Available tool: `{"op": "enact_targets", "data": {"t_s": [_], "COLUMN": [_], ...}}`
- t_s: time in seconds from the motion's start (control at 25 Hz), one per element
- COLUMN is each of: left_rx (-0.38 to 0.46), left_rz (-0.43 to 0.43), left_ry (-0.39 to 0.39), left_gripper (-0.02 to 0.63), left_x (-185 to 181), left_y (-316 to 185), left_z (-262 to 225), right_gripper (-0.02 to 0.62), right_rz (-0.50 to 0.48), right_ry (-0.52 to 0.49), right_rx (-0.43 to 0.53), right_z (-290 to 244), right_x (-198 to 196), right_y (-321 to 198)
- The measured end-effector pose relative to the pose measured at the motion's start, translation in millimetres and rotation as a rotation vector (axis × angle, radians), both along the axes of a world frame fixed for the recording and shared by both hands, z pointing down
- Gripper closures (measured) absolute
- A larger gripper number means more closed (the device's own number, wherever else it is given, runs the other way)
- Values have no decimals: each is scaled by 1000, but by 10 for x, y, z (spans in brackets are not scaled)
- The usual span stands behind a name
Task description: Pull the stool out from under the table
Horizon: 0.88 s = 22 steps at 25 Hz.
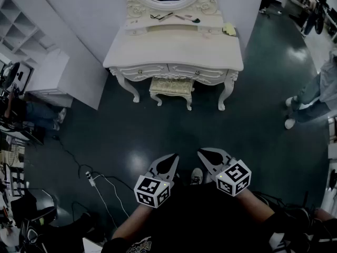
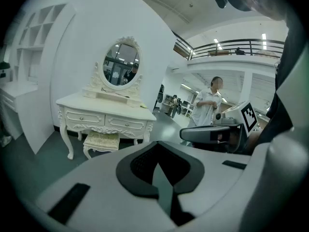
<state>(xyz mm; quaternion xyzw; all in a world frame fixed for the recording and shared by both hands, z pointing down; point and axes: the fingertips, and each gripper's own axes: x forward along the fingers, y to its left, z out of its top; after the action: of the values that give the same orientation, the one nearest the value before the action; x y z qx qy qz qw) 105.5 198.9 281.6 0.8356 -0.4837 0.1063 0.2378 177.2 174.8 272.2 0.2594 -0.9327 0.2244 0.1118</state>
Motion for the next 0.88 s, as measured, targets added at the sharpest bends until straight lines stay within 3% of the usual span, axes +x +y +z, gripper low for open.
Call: {"op": "enact_targets", "data": {"t_s": [0.88], "left_rx": [3], "left_rz": [17], "left_ry": [-11], "left_gripper": [598], "left_x": [52], "left_y": [-71], "left_z": [23], "right_gripper": [569], "right_rz": [24], "right_ry": [-20], "right_rx": [-15], "right_z": [39], "right_x": [99], "right_y": [-71]}}
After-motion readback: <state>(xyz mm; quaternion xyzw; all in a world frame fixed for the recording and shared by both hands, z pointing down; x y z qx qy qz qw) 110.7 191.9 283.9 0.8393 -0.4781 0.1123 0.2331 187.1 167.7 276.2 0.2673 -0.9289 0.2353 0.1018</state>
